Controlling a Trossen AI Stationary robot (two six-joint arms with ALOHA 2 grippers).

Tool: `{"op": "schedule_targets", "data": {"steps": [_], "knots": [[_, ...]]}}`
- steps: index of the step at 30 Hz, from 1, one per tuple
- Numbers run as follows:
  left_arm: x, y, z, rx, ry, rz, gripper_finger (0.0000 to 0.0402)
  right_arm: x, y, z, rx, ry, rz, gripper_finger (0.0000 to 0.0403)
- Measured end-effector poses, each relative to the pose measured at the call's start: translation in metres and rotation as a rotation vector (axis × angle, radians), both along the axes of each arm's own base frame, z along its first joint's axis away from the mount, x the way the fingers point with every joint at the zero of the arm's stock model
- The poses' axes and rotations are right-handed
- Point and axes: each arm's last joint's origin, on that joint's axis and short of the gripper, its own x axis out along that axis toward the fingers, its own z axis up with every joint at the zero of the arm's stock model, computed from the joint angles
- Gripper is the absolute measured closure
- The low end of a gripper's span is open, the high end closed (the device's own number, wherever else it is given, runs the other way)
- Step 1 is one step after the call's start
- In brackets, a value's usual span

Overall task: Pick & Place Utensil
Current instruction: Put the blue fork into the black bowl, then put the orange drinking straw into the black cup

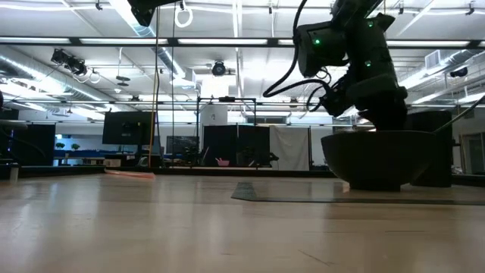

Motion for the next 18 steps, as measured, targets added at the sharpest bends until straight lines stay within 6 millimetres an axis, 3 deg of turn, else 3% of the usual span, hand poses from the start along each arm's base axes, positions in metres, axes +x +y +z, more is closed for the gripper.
{"op": "schedule_targets", "data": {"steps": [9, 18], "knots": [[0.000, 0.000, 0.000, -0.001, -0.002, 0.000, 0.0271, 0.000, 0.002, 0.004, 0.043, 0.017, -0.009, 0.0306], [0.000, 0.000, 0.000, 0.000, -0.001, 0.000, 0.0271, 0.010, -0.001, 0.039, -0.041, 0.011, 0.006, 0.0292]]}}
